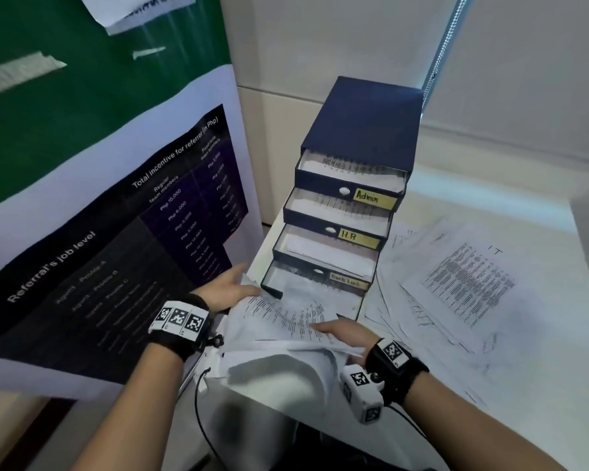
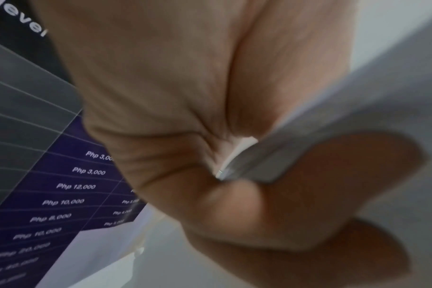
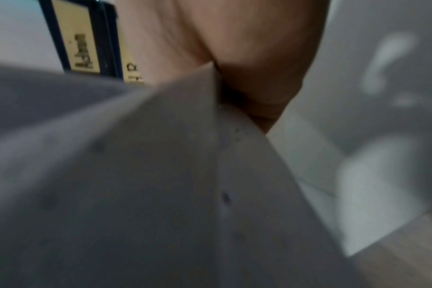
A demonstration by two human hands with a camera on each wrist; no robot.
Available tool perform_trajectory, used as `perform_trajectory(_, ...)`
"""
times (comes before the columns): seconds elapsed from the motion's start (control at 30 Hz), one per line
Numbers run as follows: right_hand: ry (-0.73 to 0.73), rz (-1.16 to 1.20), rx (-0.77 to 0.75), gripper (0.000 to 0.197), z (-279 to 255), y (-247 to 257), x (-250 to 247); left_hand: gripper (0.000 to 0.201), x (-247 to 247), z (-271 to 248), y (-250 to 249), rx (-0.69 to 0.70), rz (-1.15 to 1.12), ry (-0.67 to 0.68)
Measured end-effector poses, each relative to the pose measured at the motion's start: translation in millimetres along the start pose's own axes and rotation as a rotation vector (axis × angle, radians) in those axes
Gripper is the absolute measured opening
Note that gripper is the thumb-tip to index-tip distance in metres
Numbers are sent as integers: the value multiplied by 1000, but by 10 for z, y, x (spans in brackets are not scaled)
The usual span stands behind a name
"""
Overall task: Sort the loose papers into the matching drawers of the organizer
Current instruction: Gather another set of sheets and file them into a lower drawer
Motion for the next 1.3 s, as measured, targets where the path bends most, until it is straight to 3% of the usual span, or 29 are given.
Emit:
perform_trajectory(0.07, 32, -21, -29, 12, -19, 23, -90, 93, 46, -13, -42, 12, 33, 74)
perform_trajectory(0.1, 61, -34, -48, 18, -29, 21, -117, 94, 57, -36, -74, 12, 18, 110)
perform_trajectory(0.2, 56, -98, -33, 58, 1, -5, -242, 69, 41, 16, -124, 49, -101, 165)
perform_trajectory(0.33, -18, 71, -2, 50, 126, -33, -365, 60, 60, 214, -160, 16, -65, 19)
perform_trajectory(0.4, -72, 183, 7, 35, 181, -18, -416, 78, 104, 354, -96, -47, -55, 49)
perform_trajectory(0.47, -172, 253, -9, 35, 242, 2, -501, 94, 120, 463, 3, -87, 31, 53)
perform_trajectory(0.57, -207, 307, -8, 73, 396, -49, -606, 97, 167, 579, 113, -169, 172, 45)
perform_trajectory(0.6, -179, 293, 16, 74, 468, -118, -646, 89, 179, 593, 131, -189, 190, 42)
perform_trajectory(0.67, -39, 154, 76, 55, 392, -155, -601, 80, 162, 666, 183, -213, 188, 22)
perform_trajectory(0.73, 141, 82, 130, 51, 278, -245, -547, 95, 123, 717, 221, -242, 142, 0)
perform_trajectory(0.8, 210, 95, 125, 22, 206, -244, -494, 101, 80, 797, 256, -257, 100, -40)
perform_trajectory(0.83, 154, 155, 102, 15, 209, -191, -493, 98, 67, 835, 264, -249, 70, -67)
perform_trajectory(0.87, 55, 192, 61, 21, 229, -109, -521, 97, 60, 877, 284, -256, 29, -81)
perform_trajectory(0.93, -199, 229, -65, 6, 350, 49, -619, 82, 96, 906, 270, -302, -37, -73)
perform_trajectory(1.03, -399, 189, -68, 21, 526, 182, -775, 56, 174, 986, 228, -360, -70, -77)
perform_trajectory(1.2, -67, 152, 179, 15, 564, 85, -859, 42, 326, 1261, 152, -309, -189, -187)
perform_trajectory(1.3, -68, 264, 210, 6, 676, 79, -992, 31, 429, 1405, 124, -272, -312, -306)
Point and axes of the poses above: each hand's wrist, its own z-axis towards the middle knuckle, its own x-axis out of the palm, y = z × x, the point moved 3 cm from there along z, towards the middle knuckle, and after that the axes turned 6 degrees about -x, right-handed, at the moved point
